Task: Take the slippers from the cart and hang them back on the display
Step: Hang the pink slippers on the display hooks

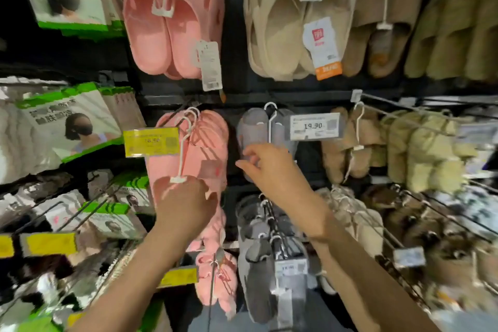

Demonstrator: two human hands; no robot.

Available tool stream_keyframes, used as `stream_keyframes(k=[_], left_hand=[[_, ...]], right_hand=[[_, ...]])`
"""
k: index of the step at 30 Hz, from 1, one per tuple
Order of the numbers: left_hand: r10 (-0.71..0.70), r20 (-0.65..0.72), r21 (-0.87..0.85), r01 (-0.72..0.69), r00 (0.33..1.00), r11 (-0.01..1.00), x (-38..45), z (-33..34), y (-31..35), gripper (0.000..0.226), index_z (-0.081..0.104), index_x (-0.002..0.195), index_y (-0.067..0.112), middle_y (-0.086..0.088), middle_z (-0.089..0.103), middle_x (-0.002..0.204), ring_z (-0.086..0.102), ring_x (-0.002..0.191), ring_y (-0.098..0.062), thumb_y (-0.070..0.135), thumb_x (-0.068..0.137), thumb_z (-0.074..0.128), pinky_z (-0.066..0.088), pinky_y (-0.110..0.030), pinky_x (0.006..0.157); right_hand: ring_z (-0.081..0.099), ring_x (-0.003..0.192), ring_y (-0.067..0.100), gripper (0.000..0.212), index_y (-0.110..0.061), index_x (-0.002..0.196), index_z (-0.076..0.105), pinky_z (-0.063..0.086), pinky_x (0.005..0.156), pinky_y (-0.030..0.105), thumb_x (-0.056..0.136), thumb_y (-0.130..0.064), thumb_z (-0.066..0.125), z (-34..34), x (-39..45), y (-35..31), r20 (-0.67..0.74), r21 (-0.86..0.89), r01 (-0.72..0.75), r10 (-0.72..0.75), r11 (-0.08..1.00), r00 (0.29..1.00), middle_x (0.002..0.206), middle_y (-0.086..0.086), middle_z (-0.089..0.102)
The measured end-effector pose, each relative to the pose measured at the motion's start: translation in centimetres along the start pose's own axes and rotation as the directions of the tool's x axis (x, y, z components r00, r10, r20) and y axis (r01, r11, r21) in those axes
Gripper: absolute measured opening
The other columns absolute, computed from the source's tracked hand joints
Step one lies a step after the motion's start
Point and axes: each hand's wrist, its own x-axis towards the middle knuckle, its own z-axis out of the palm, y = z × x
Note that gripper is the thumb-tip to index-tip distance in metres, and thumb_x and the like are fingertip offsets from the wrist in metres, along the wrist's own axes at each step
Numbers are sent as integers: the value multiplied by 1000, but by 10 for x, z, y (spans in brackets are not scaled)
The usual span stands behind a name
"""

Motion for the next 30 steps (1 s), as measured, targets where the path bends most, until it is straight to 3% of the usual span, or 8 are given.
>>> stream_keyframes(k=[3,6,9,12,15,22,24,30], left_hand=[[137,106,100,-148,985,984,-45,1,48,30,60,108,17,-11,62,114,58,107,-32,38,92,46,46,-34,84],[351,189,111,-375,917,920,-79,17,111,33,58,114,20,-9,61,119,57,111,-32,41,93,43,47,-34,84],[551,233,15,-569,801,822,-108,34,182,35,59,115,23,-3,62,119,57,111,-25,43,94,40,46,-29,88],[715,223,-127,-708,662,695,-146,60,255,49,61,113,21,0,63,111,58,103,-20,48,90,29,46,-27,82],[809,247,-263,-766,534,586,-201,83,329,28,63,107,22,1,65,107,59,101,-21,37,93,43,43,-27,75],[956,167,-504,-812,243,295,-359,134,494,26,63,109,23,-6,66,113,58,108,-29,37,92,49,47,-34,85],[976,127,-553,-805,175,216,-395,143,526,25,64,108,22,-6,68,110,60,105,-30,36,91,50,48,-35,83],[1000,-4,-617,-787,31,22,-472,162,615,24,65,105,18,-6,70,99,60,81,-25,29,95,46,35,-25,62]], right_hand=[[60,96,29,31,-10,107,62,49,82,37,90,-35,55,-33,-68,22,35,-115,-143,148,983,988,101,12,64],[64,88,30,40,-13,104,65,51,76,35,87,-45,48,-81,-137,48,-128,-251,-274,249,928,960,96,10,67],[63,90,27,26,-18,106,62,51,72,35,90,-37,53,-139,-213,71,-269,-383,-463,382,799,884,100,5,65],[63,93,27,23,-22,109,62,51,73,36,91,-33,53,-199,-300,89,-456,-374,-663,494,649,741,103,4,65],[63,94,23,23,-21,108,63,51,76,35,91,-33,55,-250,-393,96,-614,-287,-833,576,474,539,105,1,65],[64,77,37,13,-8,85,68,33,58,29,85,-20,63,-348,-591,90,-874,-206,-978,443,32,198,82,17,67],[64,79,38,11,-8,90,69,41,59,33,83,-16,65,-365,-626,89,-905,-128,-990,414,-53,95,85,18,68],[63,64,34,7,-7,80,68,40,54,29,81,-14,69,-402,-702,111,-969,-62,-976,246,-209,9,77,13,68]])
